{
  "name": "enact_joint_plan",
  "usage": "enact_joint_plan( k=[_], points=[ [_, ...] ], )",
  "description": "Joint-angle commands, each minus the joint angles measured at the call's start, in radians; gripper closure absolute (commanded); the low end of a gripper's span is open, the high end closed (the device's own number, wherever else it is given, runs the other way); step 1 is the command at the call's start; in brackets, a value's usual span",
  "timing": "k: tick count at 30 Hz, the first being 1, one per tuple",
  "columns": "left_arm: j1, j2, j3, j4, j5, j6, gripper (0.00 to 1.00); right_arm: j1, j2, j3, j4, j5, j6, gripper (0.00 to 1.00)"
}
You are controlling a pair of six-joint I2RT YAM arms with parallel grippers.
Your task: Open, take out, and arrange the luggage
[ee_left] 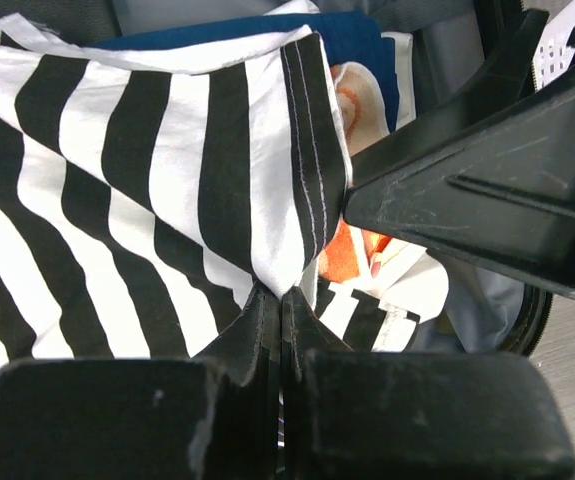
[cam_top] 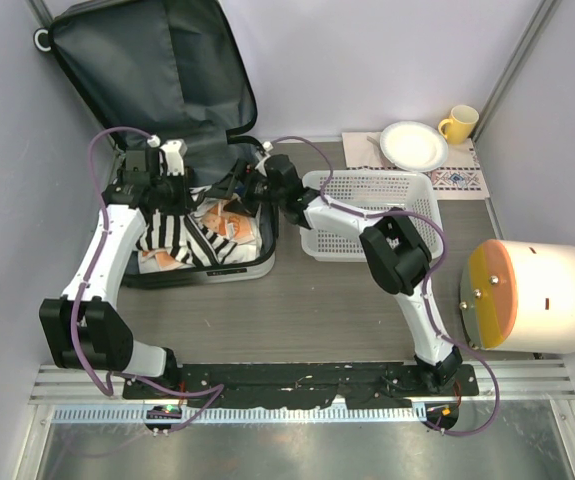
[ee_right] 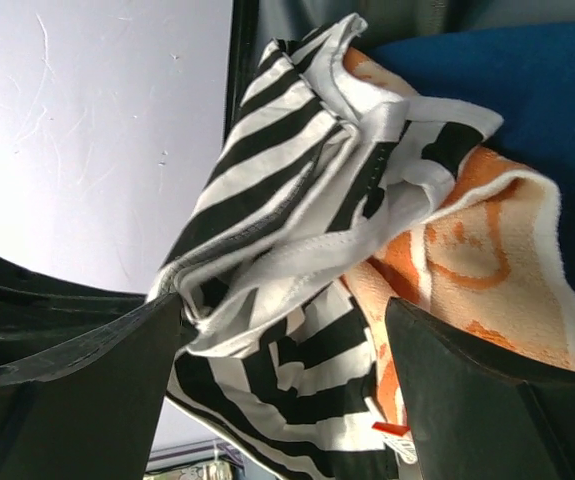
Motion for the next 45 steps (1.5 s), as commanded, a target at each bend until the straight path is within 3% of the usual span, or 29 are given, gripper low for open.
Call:
enact_joint_plan(
  k=[1,13,29,36,38,41,42,44,45],
  points=[
    [0.005,-0.049,-0.020,0.022,0.050,0.005,1.00,0.014,0.000,0.081,0.045,-0.009,0.039,0.11],
    [0.013,-0.071,-0.045,0.021,0.113,0.023,1.00,0.048,0.066,0.166,0.042,0.017,0.053,0.10],
    [0.041,-0.063,-0.017,0.056,0.100,0.014,1.00,0.057,0.003,0.091,-0.055,-0.007,0.088,0.10],
    [0.042,-0.071,-0.051,0.039,0.207,0.006,1.00,0.054,0.053,0.173,-0.041,0.054,0.079,0.12],
    [0.042,-0.078,-0.063,0.030,0.222,0.014,1.00,0.051,0.067,0.198,-0.033,0.060,0.073,0.20],
    [0.042,-0.084,-0.069,0.015,0.245,0.034,1.00,0.051,0.075,0.221,-0.007,0.065,0.059,0.51],
    [0.042,-0.086,-0.068,0.005,0.250,0.037,1.00,0.051,0.072,0.227,0.000,0.063,0.056,0.67],
    [0.042,-0.089,-0.060,-0.002,0.251,0.056,1.00,0.048,0.066,0.230,0.023,0.056,0.053,0.83],
    [0.042,-0.095,-0.055,-0.010,0.256,0.062,1.00,0.045,0.063,0.233,0.031,0.054,0.045,0.99]
  ],
)
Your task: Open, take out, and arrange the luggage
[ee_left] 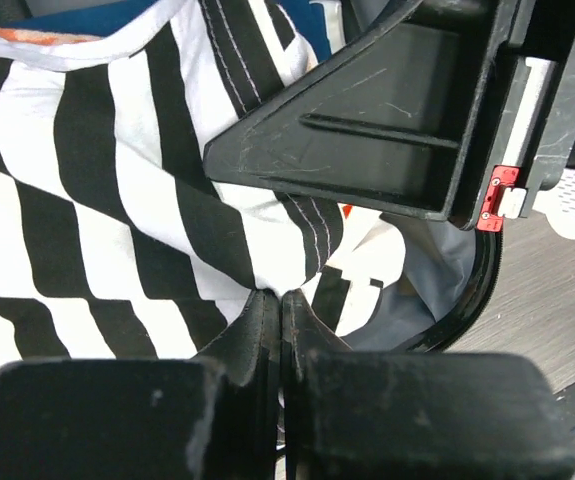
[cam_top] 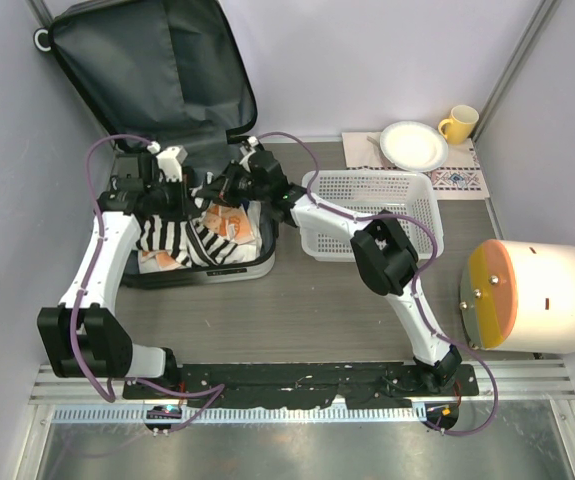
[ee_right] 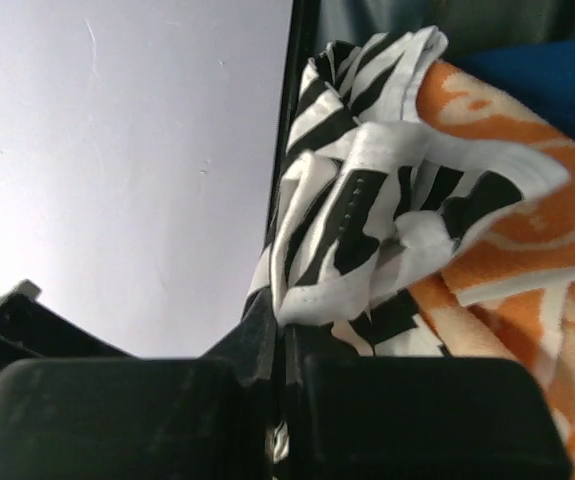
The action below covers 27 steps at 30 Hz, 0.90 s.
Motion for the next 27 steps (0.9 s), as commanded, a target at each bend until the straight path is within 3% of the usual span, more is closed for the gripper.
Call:
enact_joint_plan(
  k=[1,3,4,6,7,9,12,17,23,27],
  points=[
    [0.001,-0.057,0.017,-0.017,0.061,0.039,0.94,-0.006,-0.022,0.053,0.082,0.006,-0.033,0.99],
    [0.001,-0.065,0.026,-0.034,0.040,0.043,0.69,-0.014,-0.027,0.059,0.091,0.004,-0.044,0.99],
    [0.002,-0.068,0.034,-0.043,0.011,0.045,0.41,-0.017,-0.030,0.063,0.088,0.006,-0.055,0.99],
    [0.004,-0.082,0.029,-0.055,-0.017,0.042,0.21,-0.028,-0.032,0.068,0.087,0.004,-0.065,0.99],
    [0.005,-0.089,0.020,-0.060,-0.023,0.048,0.18,-0.032,-0.030,0.070,0.087,0.004,-0.073,0.99],
    [0.005,-0.106,0.000,-0.069,-0.028,0.080,0.13,-0.048,-0.030,0.068,0.087,0.001,-0.084,0.99],
    [0.005,-0.137,-0.048,-0.115,0.001,0.201,0.12,-0.063,-0.032,0.064,0.079,0.000,-0.090,0.99],
    [-0.002,-0.194,-0.121,-0.192,0.035,0.399,0.19,-0.062,-0.049,0.011,0.078,-0.019,-0.069,0.99],
    [-0.045,-0.258,-0.196,-0.144,-0.009,0.418,0.29,-0.043,-0.094,-0.081,0.084,-0.037,-0.041,0.99],
    [-0.093,-0.263,-0.199,-0.086,-0.054,0.376,0.20,-0.037,-0.119,-0.128,0.088,-0.042,-0.036,0.99]
  ],
)
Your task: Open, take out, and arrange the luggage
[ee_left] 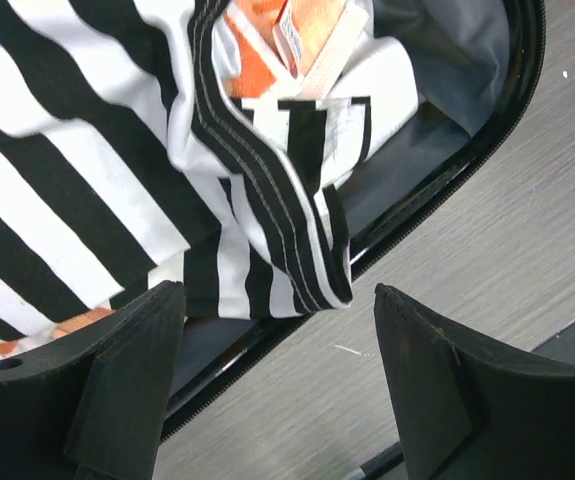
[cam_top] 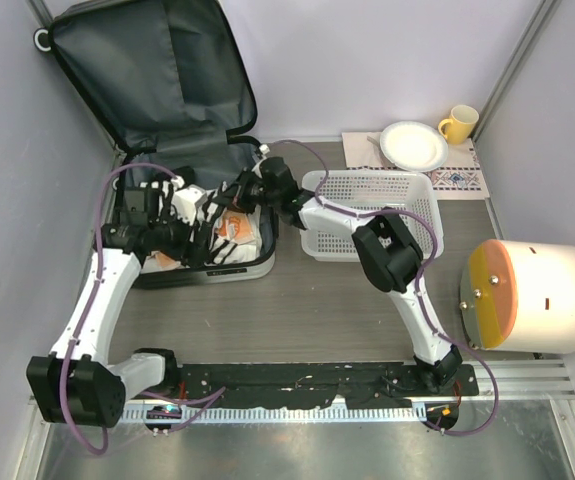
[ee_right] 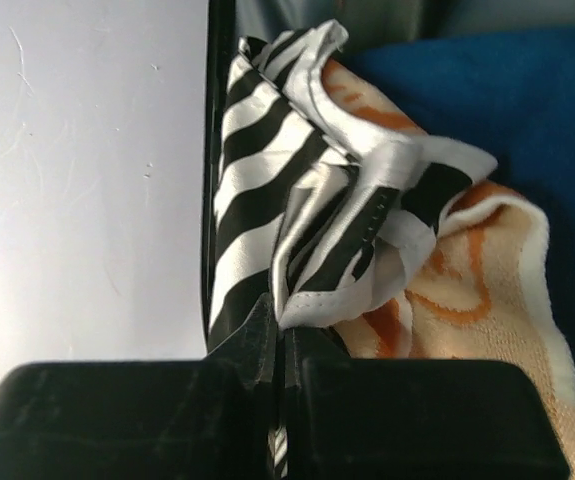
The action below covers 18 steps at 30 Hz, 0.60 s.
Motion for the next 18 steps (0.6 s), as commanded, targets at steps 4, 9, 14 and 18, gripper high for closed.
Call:
enact_joint_plan(
  k=[4,9,14,18],
  points=[
    [-0.114,0.017,0.001,0.136,-0.202,-0.026,0.20,0.015,-0.115,-0.028,0.047,-0.018,0.008,0.99],
    [-0.148,0.091,0.013,0.197,-0.367,-0.051,0.29,0.015,-0.118,-0.013,0.032,-0.020,-0.005,0.99],
    [-0.148,0.097,0.064,0.120,-0.433,-0.022,0.76,0.017,-0.137,-0.025,0.009,-0.028,-0.008,0.99],
    [-0.147,0.044,0.115,-0.012,-0.486,0.015,1.00,0.020,-0.160,-0.050,-0.016,-0.048,-0.015,0.99]
  ],
)
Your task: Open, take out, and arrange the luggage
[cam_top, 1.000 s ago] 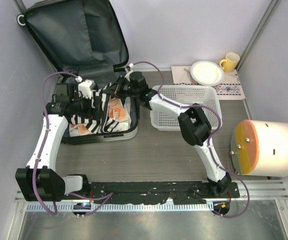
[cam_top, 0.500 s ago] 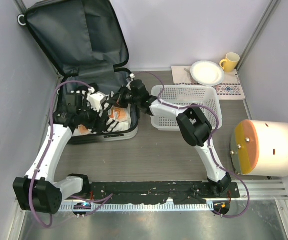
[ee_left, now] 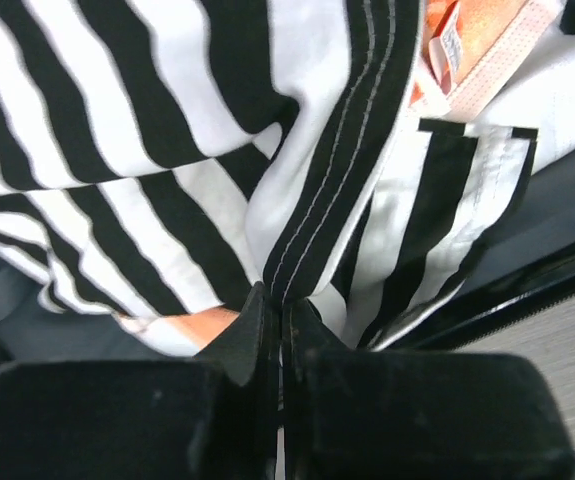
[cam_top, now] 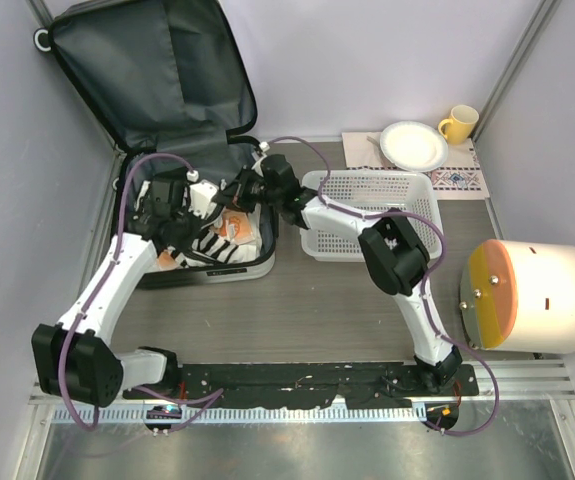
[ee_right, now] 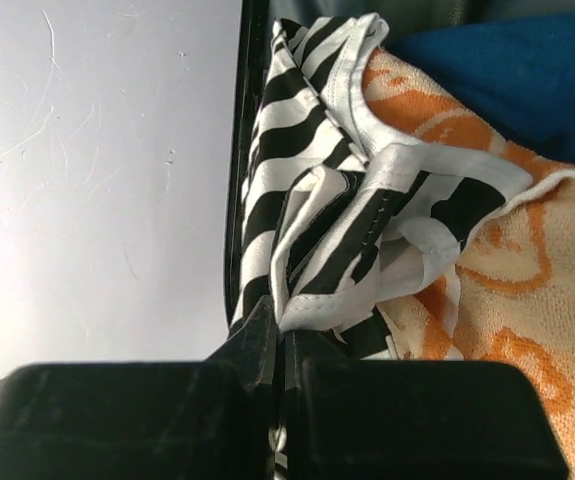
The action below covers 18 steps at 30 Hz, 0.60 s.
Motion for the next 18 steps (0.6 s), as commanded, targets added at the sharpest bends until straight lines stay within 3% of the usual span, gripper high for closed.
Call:
enact_joint_plan(
  k=[1,7,17,18],
  points=[
    [0.001,-0.089,0.084,-0.118,-0.104,0.052,1.00,0.016,-0.106,-0.012,-0.018,-0.041,-0.017,0.99],
    [0.001,-0.187,0.058,-0.258,-0.179,0.148,1.00,0.042,-0.135,-0.054,-0.058,-0.085,-0.011,0.99],
    [0.003,-0.271,-0.019,-0.293,-0.187,0.153,1.00,0.085,-0.198,-0.161,-0.131,-0.183,-0.017,0.99],
    [0.003,-0.280,-0.016,-0.310,-0.176,0.156,0.96,0.087,-0.205,-0.173,-0.132,-0.190,-0.013,0.99]
  ],
)
